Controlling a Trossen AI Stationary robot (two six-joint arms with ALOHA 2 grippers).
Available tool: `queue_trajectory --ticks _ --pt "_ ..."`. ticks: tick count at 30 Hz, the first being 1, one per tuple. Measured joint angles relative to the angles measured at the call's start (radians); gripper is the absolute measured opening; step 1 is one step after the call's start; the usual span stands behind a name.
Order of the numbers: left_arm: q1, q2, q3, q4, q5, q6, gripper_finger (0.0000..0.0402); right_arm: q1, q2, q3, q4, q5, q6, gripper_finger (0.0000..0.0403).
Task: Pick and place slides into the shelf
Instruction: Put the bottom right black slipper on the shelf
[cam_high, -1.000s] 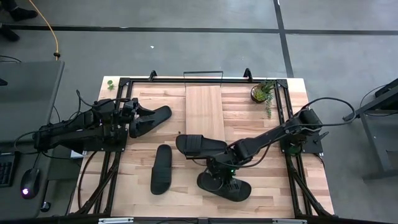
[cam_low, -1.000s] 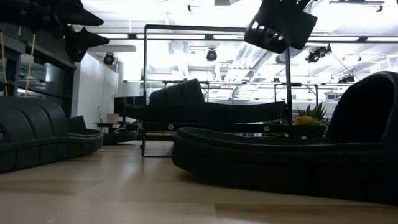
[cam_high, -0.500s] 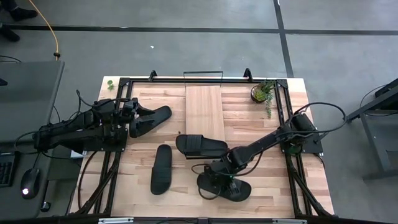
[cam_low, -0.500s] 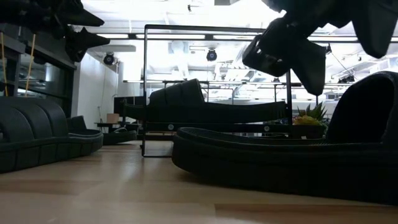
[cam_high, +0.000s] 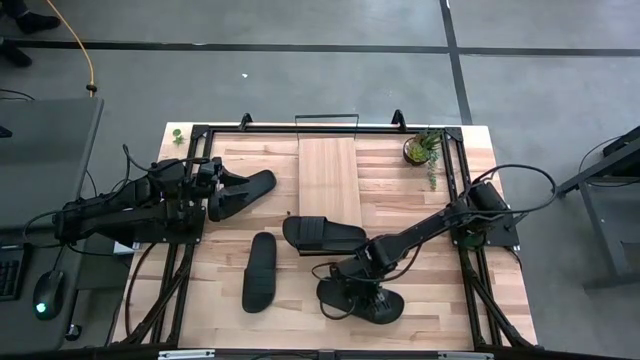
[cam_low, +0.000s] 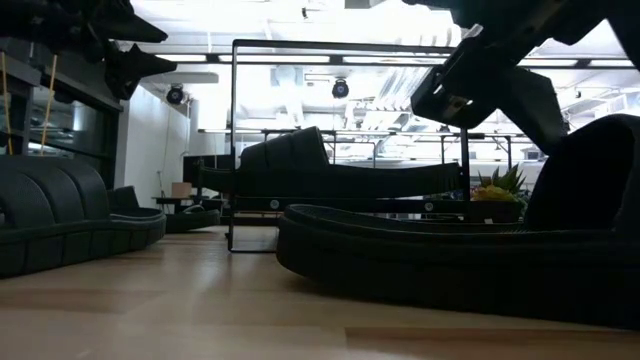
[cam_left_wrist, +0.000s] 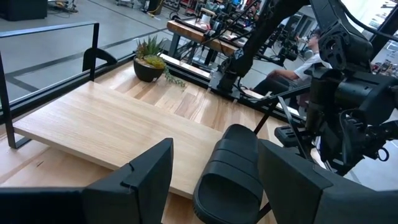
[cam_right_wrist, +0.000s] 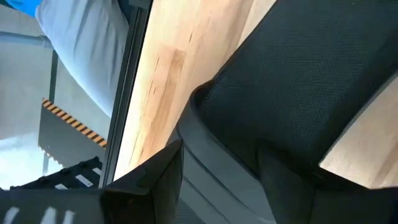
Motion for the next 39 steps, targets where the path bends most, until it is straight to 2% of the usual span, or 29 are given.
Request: queue_trajectory --ticks 39 --pt "0.000 0.000 0.000 -0.007 0.000 0.000 0.0216 0.072 0.013 0.000 -0.017 0.017 0.098 0.0190"
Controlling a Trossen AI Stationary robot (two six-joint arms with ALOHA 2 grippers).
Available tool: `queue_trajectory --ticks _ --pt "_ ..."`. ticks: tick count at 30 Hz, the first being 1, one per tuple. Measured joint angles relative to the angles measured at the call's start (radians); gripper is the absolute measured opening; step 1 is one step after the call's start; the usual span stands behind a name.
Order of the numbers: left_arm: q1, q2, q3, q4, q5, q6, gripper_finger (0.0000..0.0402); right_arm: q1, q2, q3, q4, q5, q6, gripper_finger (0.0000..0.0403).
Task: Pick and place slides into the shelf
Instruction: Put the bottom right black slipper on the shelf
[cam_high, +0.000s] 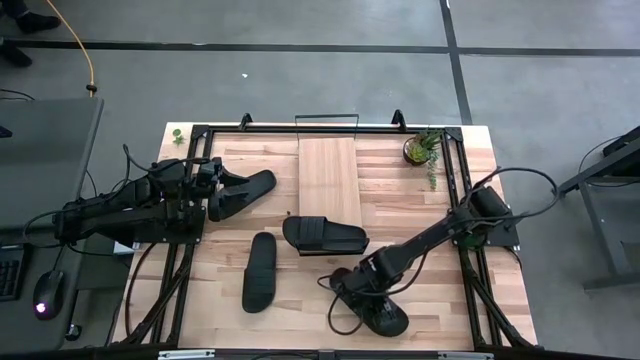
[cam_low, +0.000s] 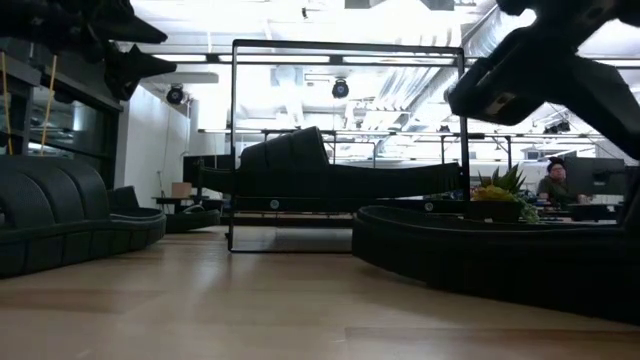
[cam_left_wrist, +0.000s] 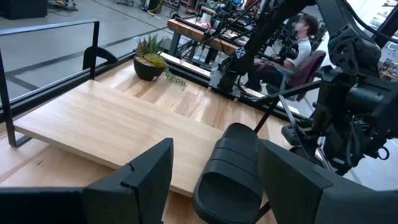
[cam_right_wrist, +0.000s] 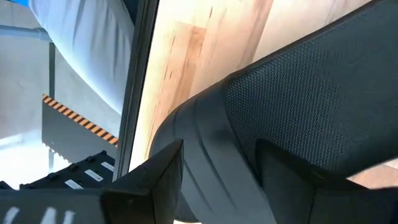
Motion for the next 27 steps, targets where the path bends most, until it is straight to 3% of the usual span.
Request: queue_trajectory --ticks 12,17,25,27 --pt "0.000 0.000 0.000 -0.002 0.000 0.000 0.0216 0.002 0.044 0.000 0.025 -0.072 0.033 0.0169" --pt "0.000 0.000 0.000 -0.002 0.000 0.000 0.0216 0.002 0.044 0.000 0.025 -0.077 0.030 0.0122" --pt "0.000 0.000 0.000 -0.002 0.000 0.000 0.0216 0.002 0.042 0.000 0.024 -0.099 0.036 0.0014" --pt "0.000 0.000 0.000 -0.002 0.000 0.000 0.0216 0.002 0.042 0.000 0.024 -0.108 0.038 0.0007"
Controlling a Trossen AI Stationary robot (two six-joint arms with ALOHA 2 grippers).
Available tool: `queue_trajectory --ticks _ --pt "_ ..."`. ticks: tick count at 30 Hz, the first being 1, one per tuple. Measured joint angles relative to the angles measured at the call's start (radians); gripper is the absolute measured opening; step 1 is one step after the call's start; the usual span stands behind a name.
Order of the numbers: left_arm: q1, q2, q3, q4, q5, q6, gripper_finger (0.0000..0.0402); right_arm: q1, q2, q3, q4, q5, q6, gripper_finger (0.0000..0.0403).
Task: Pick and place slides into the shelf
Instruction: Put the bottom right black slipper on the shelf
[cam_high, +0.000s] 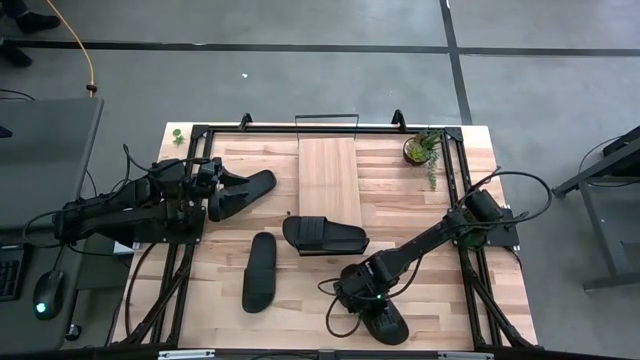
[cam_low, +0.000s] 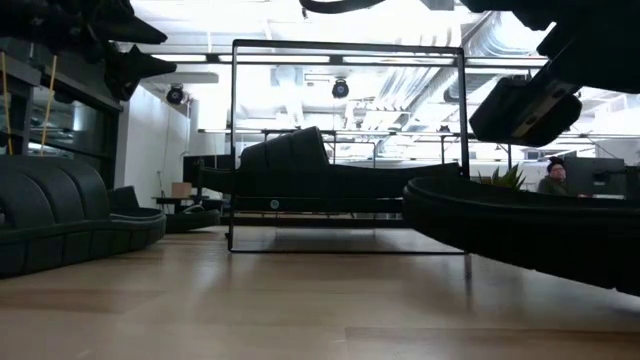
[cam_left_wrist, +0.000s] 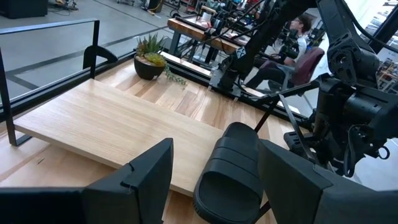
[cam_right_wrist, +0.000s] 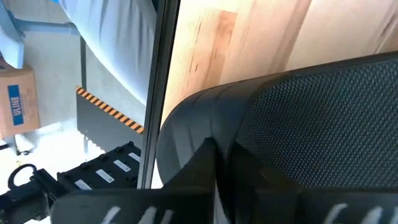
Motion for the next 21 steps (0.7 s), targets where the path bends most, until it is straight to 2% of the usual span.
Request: queue_trajectory --ticks 21 --pt "0.000 0.000 0.000 0.000 0.000 0.000 0.0216 -0.005 0.000 0.004 0.007 -0.019 0.074 0.0001"
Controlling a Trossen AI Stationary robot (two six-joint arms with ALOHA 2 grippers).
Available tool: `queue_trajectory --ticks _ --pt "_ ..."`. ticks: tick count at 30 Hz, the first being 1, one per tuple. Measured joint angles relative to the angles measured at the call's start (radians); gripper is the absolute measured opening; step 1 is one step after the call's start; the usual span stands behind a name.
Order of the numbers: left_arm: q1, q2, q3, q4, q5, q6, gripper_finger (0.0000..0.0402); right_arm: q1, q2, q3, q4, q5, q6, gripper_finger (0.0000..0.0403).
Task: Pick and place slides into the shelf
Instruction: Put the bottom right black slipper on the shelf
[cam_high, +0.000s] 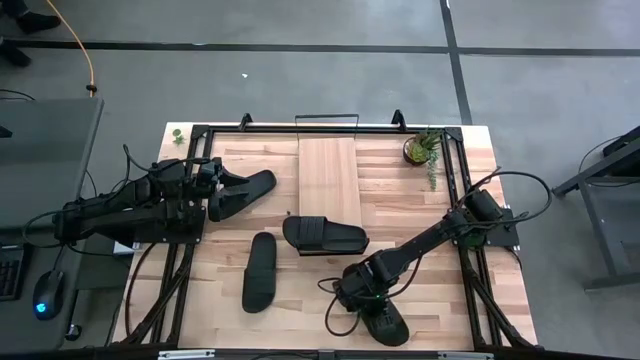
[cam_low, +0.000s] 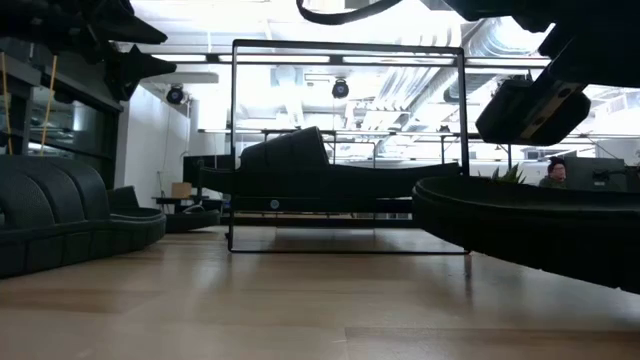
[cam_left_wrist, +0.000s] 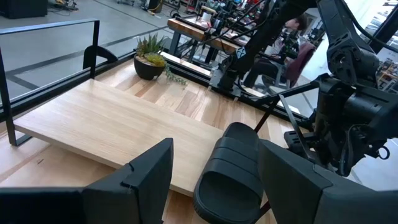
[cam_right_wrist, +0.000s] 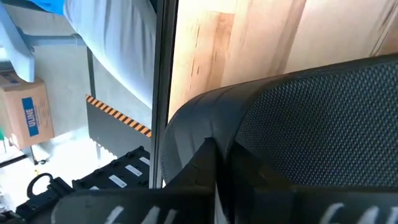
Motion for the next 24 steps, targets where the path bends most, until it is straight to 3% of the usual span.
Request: queue_trajectory --ticks 24 --pt "0.000 0.000 0.000 -0.014 -0.001 0.000 0.0216 -0.029 0.001 0.358 -0.112 0.137 -0.031 0.0000"
